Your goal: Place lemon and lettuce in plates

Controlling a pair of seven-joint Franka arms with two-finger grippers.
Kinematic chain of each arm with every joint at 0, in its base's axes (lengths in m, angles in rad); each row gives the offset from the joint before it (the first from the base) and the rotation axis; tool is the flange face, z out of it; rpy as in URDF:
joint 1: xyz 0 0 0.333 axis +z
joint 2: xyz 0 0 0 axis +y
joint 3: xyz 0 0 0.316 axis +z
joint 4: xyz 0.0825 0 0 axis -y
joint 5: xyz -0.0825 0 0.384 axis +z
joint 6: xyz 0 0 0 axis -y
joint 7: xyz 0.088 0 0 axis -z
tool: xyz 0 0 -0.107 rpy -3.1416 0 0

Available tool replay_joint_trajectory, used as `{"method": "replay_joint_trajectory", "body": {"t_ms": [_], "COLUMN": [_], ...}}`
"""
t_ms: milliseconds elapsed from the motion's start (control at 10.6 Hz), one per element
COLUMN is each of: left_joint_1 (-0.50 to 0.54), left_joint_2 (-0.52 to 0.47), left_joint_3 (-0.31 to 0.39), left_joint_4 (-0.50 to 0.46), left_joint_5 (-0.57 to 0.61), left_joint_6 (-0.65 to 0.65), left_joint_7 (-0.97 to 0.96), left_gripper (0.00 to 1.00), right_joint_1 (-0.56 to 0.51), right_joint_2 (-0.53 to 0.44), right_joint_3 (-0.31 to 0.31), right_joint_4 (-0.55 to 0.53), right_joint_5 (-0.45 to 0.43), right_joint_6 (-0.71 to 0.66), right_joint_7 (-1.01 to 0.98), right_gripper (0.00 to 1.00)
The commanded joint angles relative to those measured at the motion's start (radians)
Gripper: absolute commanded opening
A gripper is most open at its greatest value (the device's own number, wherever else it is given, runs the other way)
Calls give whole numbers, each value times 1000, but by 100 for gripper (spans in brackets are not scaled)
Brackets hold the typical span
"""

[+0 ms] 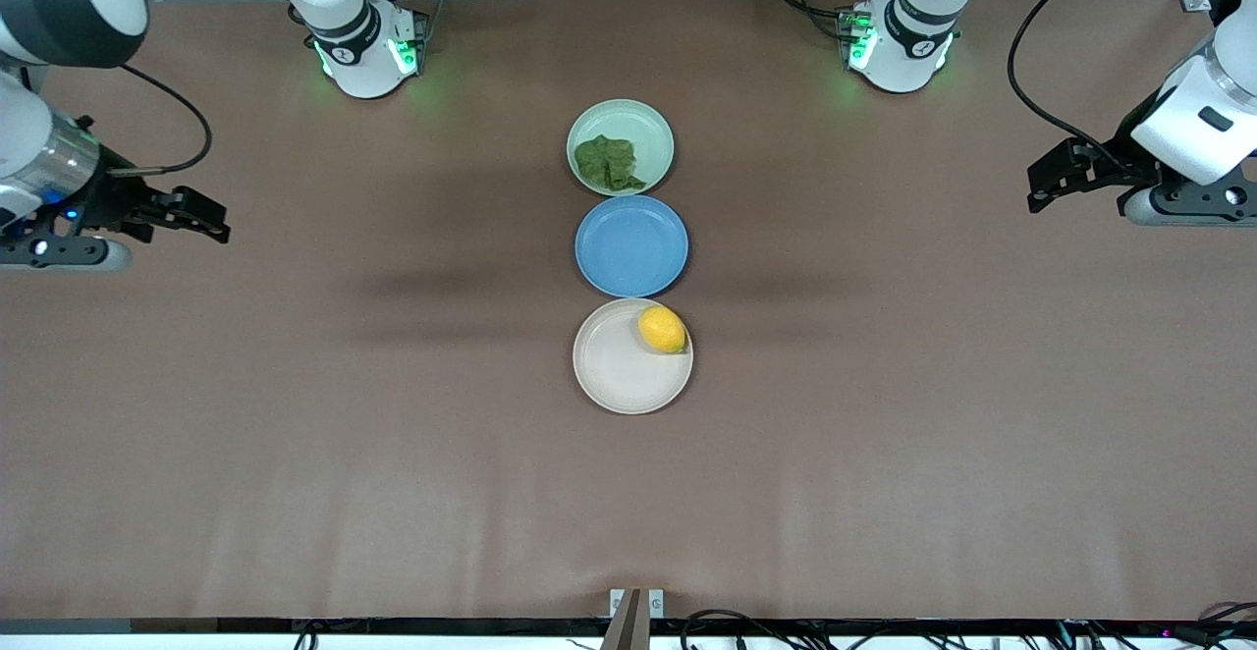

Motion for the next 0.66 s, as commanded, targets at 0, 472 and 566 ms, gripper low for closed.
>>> {"method": "replay_joint_trajectory", "body": {"t_ms": [0, 472, 566], "left_joint_1": [3, 3, 3], "left_joint_2": [5, 7, 7], "left_joint_3": [3, 3, 5], "left_joint_4": [31, 46, 46], "left_joint_5": [-23, -23, -23], "left_joint_6": [-16, -18, -18], "left_joint_7": [23, 23, 24], "left_gripper": [100, 100, 100], "right_joint_1": [41, 52, 54], "right_joint_2": [4, -9, -12], "right_joint_3": [-64, -65, -65], "right_joint_4": [18, 82, 129], "right_joint_5": [-11, -46, -45], "right_joint_6": [14, -15, -51], "right_joint_7": [-35, -32, -32], "right_gripper": [100, 100, 100]}}
